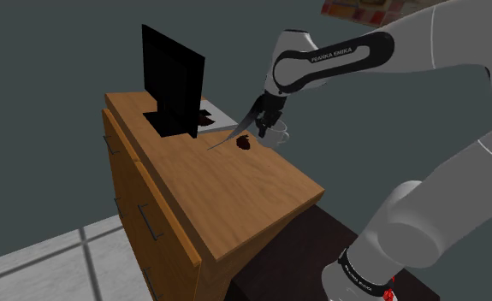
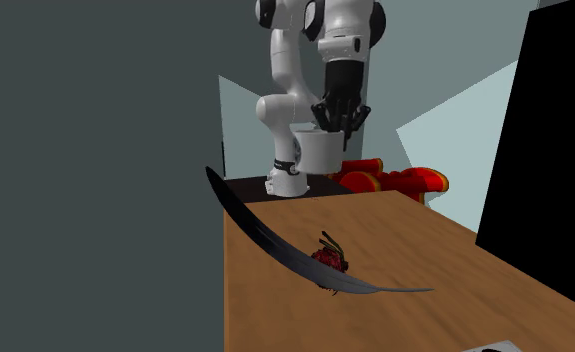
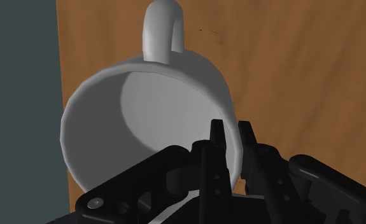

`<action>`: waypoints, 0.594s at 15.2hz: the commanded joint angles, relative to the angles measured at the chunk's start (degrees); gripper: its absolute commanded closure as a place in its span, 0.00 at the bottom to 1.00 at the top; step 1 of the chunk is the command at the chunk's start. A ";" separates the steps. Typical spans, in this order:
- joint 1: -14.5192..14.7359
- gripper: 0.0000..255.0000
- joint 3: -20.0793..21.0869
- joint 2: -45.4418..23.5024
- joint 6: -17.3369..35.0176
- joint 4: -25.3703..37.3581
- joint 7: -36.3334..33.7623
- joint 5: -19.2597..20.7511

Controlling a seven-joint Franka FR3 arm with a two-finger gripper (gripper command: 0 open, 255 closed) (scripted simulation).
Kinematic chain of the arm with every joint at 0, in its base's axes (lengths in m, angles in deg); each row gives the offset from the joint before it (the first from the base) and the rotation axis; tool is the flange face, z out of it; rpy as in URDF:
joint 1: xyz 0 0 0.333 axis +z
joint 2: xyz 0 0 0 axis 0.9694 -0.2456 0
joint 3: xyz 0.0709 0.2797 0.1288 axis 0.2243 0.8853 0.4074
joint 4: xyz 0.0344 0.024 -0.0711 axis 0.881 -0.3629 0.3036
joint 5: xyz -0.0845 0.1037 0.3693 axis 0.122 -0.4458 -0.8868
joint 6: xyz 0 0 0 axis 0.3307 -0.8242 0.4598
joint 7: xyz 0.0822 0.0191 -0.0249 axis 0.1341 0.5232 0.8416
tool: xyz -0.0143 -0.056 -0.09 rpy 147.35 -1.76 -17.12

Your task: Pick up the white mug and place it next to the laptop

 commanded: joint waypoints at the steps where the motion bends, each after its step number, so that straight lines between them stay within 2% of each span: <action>1: 0.50 1.00 0.29 -5.12 -0.09 5.19 -0.31 -0.71; 9: 1.30 1.00 1.03 -22.78 -4.25 26.89 -0.68 -2.85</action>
